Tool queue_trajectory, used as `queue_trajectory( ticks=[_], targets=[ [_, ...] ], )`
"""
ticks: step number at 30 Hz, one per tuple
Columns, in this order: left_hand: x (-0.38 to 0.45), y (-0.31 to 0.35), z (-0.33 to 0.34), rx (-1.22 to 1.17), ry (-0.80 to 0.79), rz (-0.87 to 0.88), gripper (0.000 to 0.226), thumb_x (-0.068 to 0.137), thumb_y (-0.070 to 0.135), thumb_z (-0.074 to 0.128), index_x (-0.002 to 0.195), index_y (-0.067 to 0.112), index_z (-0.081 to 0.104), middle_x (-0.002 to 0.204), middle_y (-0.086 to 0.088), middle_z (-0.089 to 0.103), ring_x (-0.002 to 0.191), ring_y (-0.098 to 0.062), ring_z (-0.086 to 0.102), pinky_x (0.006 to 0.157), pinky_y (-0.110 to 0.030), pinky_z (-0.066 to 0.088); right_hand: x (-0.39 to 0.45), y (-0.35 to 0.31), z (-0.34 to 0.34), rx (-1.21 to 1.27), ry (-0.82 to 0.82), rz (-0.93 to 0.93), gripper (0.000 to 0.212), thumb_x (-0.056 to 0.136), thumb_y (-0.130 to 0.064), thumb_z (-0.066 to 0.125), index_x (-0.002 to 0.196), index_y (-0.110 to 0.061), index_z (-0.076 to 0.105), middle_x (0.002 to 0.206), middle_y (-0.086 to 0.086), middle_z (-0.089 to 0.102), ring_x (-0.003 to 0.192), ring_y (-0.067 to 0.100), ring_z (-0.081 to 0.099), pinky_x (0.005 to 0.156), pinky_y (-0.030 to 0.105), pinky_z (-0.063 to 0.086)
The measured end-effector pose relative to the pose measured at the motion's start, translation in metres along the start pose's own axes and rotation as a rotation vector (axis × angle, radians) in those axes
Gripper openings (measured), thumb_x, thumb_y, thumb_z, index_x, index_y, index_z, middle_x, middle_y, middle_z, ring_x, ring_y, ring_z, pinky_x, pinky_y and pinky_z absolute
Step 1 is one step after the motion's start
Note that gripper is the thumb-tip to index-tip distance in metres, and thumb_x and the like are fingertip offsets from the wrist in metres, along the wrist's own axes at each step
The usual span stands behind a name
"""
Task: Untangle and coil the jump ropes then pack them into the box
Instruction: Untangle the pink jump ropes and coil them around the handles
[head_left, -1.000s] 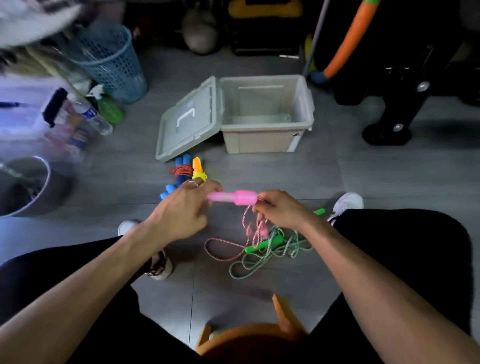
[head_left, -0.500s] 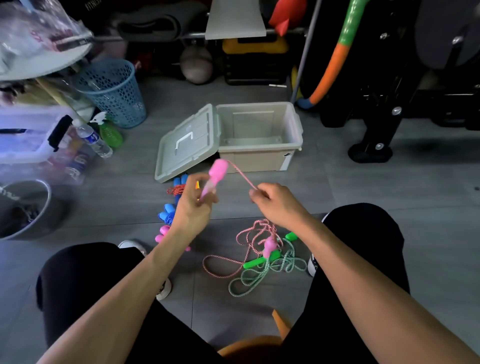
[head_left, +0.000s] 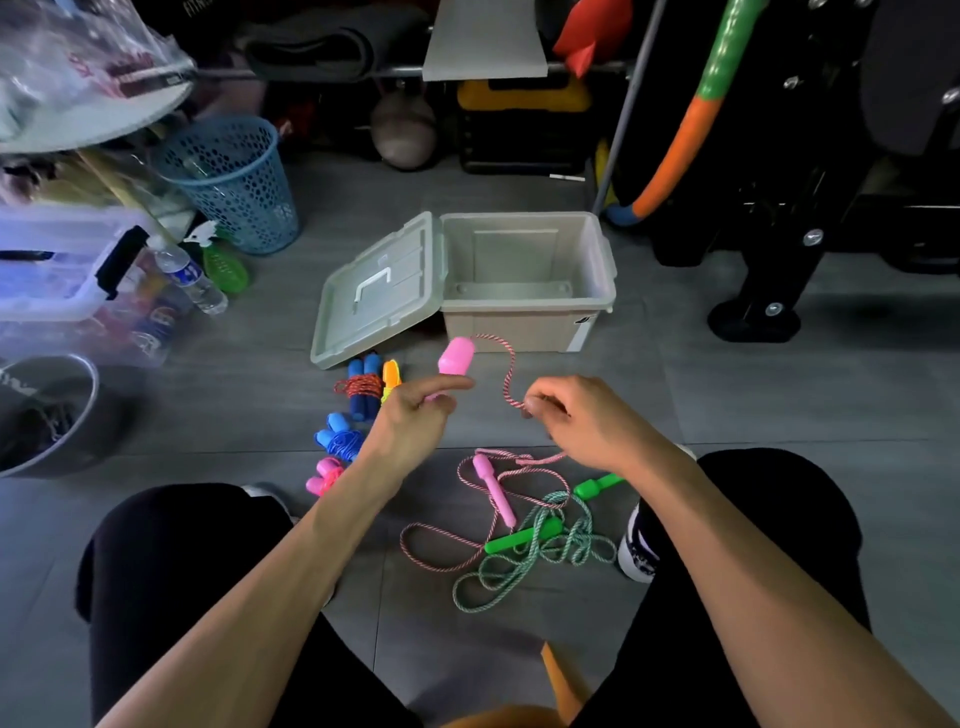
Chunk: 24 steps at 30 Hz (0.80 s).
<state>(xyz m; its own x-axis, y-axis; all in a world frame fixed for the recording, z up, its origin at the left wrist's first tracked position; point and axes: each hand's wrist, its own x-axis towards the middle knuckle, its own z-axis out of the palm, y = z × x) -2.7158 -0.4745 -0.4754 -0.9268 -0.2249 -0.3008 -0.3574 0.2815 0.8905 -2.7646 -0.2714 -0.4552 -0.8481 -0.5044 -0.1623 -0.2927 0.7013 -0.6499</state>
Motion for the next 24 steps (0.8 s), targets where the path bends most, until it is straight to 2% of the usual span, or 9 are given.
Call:
queue_trajectory(
  ticks=[2, 4, 6, 9, 15, 18, 20, 22, 24],
  targets=[
    [-0.005, 0.001, 0.002, 0.047, -0.036, 0.114, 0.031, 0.093, 0.006, 0.055, 0.105, 0.029, 0.072, 0.060, 0.016, 0.053, 0.048, -0.002, 0.039, 0.051, -0.011, 0.034, 0.001, -0.001, 0.003, -0.008, -0.047, -0.001, 0.021, 0.100, -0.022, 0.049, 0.086, -0.020, 0.065, 0.064, -0.006, 0.058, 0.058, 0.015, 0.053, 0.055, 0.030, 0.038],
    [-0.007, -0.001, 0.005, 0.161, -0.105, 0.261, 0.032, 0.090, 0.009, 0.063, 0.110, 0.034, 0.070, 0.085, 0.007, 0.063, 0.070, 0.003, 0.053, 0.068, -0.010, 0.039, 0.000, -0.004, 0.005, 0.008, -0.102, -0.003, 0.022, 0.101, -0.022, 0.049, 0.085, -0.020, 0.065, 0.064, -0.007, 0.057, 0.056, 0.013, 0.050, 0.051, 0.023, 0.035],
    [-0.006, -0.008, 0.007, 0.301, -0.146, 0.351, 0.027, 0.086, 0.017, 0.070, 0.106, 0.036, 0.072, 0.095, 0.001, 0.064, 0.088, -0.006, 0.055, 0.080, -0.020, 0.043, -0.001, -0.007, 0.007, 0.010, -0.117, -0.010, 0.024, 0.101, -0.021, 0.048, 0.084, -0.016, 0.064, 0.062, -0.006, 0.055, 0.053, 0.011, 0.045, 0.050, 0.023, 0.033],
    [-0.006, -0.015, 0.012, 0.472, -0.067, 0.424, 0.016, 0.085, 0.034, 0.067, 0.097, 0.027, 0.075, 0.092, -0.001, 0.063, 0.089, -0.017, 0.057, 0.078, -0.033, 0.047, -0.001, -0.009, 0.008, 0.008, -0.078, -0.004, 0.030, 0.100, -0.024, 0.047, 0.079, -0.008, 0.061, 0.066, 0.009, 0.059, 0.055, 0.018, 0.043, 0.054, 0.034, 0.034],
    [0.006, -0.015, -0.010, 0.837, 0.156, 0.121, 0.019, 0.092, 0.025, 0.049, 0.102, 0.021, 0.065, 0.106, -0.010, 0.054, 0.086, -0.035, 0.062, 0.064, -0.034, 0.046, -0.015, -0.010, -0.006, -0.032, -0.014, 0.059, 0.027, 0.093, -0.036, 0.056, 0.075, -0.018, 0.063, 0.056, -0.009, 0.059, 0.051, 0.011, 0.049, 0.051, 0.029, 0.038],
    [0.011, -0.026, -0.027, 0.887, 0.103, -0.120, 0.023, 0.087, 0.016, 0.045, 0.104, 0.025, 0.057, 0.112, -0.016, 0.056, 0.088, -0.038, 0.060, 0.073, -0.040, 0.051, -0.022, -0.013, -0.019, 0.076, 0.182, -0.016, 0.021, 0.091, -0.027, 0.061, 0.071, -0.020, 0.065, 0.050, -0.013, 0.056, 0.047, 0.007, 0.048, 0.048, 0.024, 0.035],
    [0.012, -0.035, -0.028, 0.895, -0.011, -0.171, 0.012, 0.085, 0.017, 0.041, 0.088, 0.025, 0.050, 0.109, -0.016, 0.060, 0.084, -0.035, 0.057, 0.077, -0.044, 0.053, -0.022, -0.010, -0.022, 0.095, 0.197, -0.026, 0.021, 0.092, -0.026, 0.061, 0.074, -0.017, 0.066, 0.052, -0.007, 0.055, 0.049, 0.009, 0.048, 0.048, 0.022, 0.035],
    [0.009, -0.032, -0.021, 0.822, -0.048, -0.155, 0.014, 0.087, 0.021, 0.046, 0.090, 0.031, 0.056, 0.106, -0.011, 0.064, 0.085, -0.030, 0.058, 0.077, -0.035, 0.051, -0.019, -0.003, -0.018, 0.067, 0.143, 0.005, 0.019, 0.093, -0.026, 0.059, 0.078, -0.017, 0.067, 0.054, -0.006, 0.054, 0.050, 0.008, 0.045, 0.050, 0.023, 0.035],
    [0.005, -0.020, -0.015, 0.652, -0.015, -0.104, 0.030, 0.087, 0.023, 0.060, 0.114, 0.034, 0.065, 0.107, -0.004, 0.064, 0.087, -0.021, 0.055, 0.074, -0.019, 0.039, -0.017, 0.002, -0.012, 0.015, 0.064, 0.026, 0.018, 0.094, -0.027, 0.058, 0.082, -0.018, 0.068, 0.060, -0.009, 0.056, 0.055, 0.008, 0.048, 0.056, 0.025, 0.039]
  ],
)
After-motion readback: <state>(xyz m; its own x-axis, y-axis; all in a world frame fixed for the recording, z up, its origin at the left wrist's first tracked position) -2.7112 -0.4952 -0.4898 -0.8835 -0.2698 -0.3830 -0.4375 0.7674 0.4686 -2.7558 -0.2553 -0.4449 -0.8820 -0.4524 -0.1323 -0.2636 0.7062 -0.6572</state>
